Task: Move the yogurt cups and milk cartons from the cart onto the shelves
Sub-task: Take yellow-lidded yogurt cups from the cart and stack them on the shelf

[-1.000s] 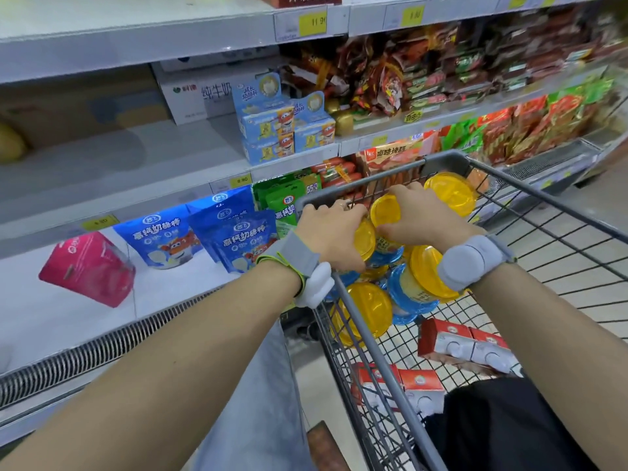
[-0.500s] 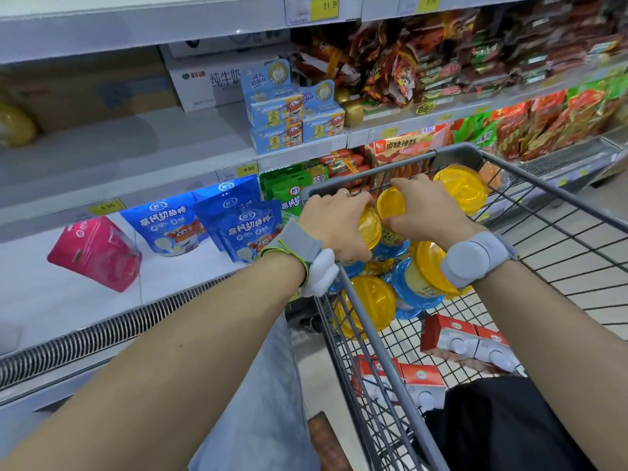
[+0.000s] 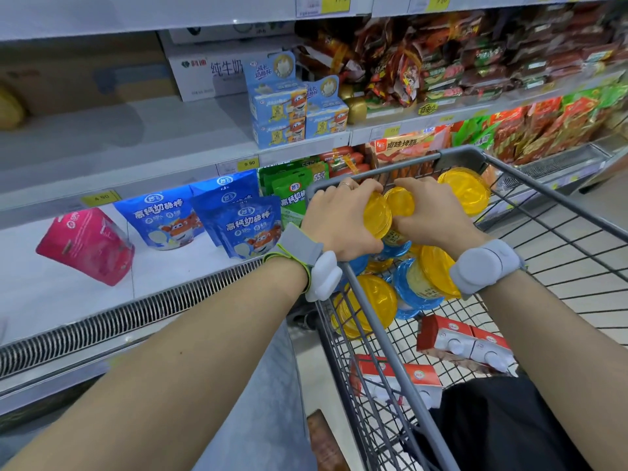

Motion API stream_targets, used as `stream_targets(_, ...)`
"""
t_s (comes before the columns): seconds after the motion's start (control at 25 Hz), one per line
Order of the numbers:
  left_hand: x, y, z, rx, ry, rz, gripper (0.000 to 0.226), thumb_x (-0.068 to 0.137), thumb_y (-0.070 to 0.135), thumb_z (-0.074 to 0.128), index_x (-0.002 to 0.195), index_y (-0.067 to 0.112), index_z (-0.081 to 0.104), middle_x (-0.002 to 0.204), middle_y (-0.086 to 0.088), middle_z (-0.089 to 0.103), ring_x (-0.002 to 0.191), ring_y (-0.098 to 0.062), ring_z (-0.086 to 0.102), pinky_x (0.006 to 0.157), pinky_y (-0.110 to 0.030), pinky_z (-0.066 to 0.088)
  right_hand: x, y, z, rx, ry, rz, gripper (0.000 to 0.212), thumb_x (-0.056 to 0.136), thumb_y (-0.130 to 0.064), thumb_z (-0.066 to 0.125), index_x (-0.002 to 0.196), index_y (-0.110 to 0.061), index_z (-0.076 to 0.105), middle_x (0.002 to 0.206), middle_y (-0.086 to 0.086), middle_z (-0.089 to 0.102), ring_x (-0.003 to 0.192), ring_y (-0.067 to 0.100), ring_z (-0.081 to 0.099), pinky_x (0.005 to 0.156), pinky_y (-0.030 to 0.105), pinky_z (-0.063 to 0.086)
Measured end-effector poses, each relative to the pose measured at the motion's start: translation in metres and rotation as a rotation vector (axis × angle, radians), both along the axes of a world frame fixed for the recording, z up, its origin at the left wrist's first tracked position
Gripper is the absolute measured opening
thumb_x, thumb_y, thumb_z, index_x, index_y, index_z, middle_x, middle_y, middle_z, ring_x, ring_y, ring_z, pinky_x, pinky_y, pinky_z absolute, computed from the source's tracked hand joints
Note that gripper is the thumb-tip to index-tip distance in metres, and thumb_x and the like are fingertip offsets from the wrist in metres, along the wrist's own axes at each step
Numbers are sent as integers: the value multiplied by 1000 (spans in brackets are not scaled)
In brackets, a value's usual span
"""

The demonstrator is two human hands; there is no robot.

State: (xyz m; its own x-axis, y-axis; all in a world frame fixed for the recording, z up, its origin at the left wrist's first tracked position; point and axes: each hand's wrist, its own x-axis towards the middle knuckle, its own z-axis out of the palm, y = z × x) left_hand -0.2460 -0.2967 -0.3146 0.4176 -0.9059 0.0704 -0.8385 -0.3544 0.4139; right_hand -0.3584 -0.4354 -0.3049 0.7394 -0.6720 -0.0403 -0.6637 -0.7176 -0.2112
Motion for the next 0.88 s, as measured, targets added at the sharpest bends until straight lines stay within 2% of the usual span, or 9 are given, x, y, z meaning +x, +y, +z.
stream_targets(0.12,1,3,-1,-82,77,10,91,67,50,80,148,36,38,140,-2,49,120,-31,53,95,-42,42,-1,0,2,38,-35,-18,77,74,-21,74,147,-17,49,138,19,55,130,41,48,107,50,44)
stream_targets(0.32,6,11,2,-273,307,10,90,66,45,83,144,37,41,138,2,48,124,-26,49,98,-49,49,-5,2,18,32,-139,-76,77,79,-33,79,148,-16,47,146,16,53,136,39,45,111,53,40)
stream_targets(0.44,12,20,14,-386,443,-4,85,69,38,88,142,34,45,132,5,49,118,-18,48,97,-37,46,-7,5,33,31,-253,-109,76,81,-34,78,148,-19,48,149,11,52,140,37,42,113,53,39)
stream_targets(0.52,20,32,29,-441,467,-14,82,71,37,88,142,33,45,130,9,49,115,-13,47,93,-29,43,-4,13,47,38,-329,-120,74,82,-33,77,149,-20,47,150,10,51,142,37,39,115,53,36)
stream_targets(0.64,37,48,50,-515,465,-7,81,72,39,89,141,35,46,136,11,49,122,-12,47,97,-29,43,7,26,72,-2,-404,-103,70,84,-32,77,147,-19,49,147,12,53,140,36,41,116,51,33)
stream_targets(0.76,64,73,72,-594,454,51,81,69,40,91,138,37,48,136,12,51,121,-11,51,95,-24,45,25,46,103,10,-512,-85,68,84,-31,77,146,-19,51,147,9,53,138,30,45,114,45,37)
stream_targets(0.88,90,100,94,-661,416,120,82,65,42,92,135,37,51,132,9,56,117,-10,55,100,-28,47,41,64,129,38,-630,-47,67,82,-36,78,144,-23,54,140,6,58,130,26,52,109,45,43)
